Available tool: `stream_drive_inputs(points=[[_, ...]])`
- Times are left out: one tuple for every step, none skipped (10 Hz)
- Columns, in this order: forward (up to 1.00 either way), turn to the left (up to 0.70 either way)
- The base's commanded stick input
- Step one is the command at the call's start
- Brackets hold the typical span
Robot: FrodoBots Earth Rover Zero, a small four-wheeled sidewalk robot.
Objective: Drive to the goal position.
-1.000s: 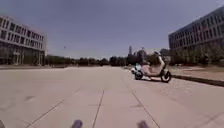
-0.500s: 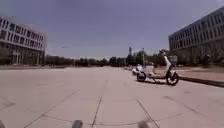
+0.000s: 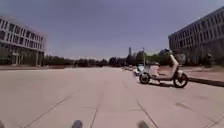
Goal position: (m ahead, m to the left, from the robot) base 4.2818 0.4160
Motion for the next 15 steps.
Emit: stream_drive_inputs(points=[[0.85,0.00],[0.85,0.00],[0.85,0.00],[0.85,0.00],[0.85,0.00],[0.85,0.00],[0.85,0.00],[0.85,0.00],[0.85,0.00],[0.85,0.00],[0.85,0.00],[0.85,0.00],[0.85,0.00],[0.85,0.00],[0.85,0.00]])
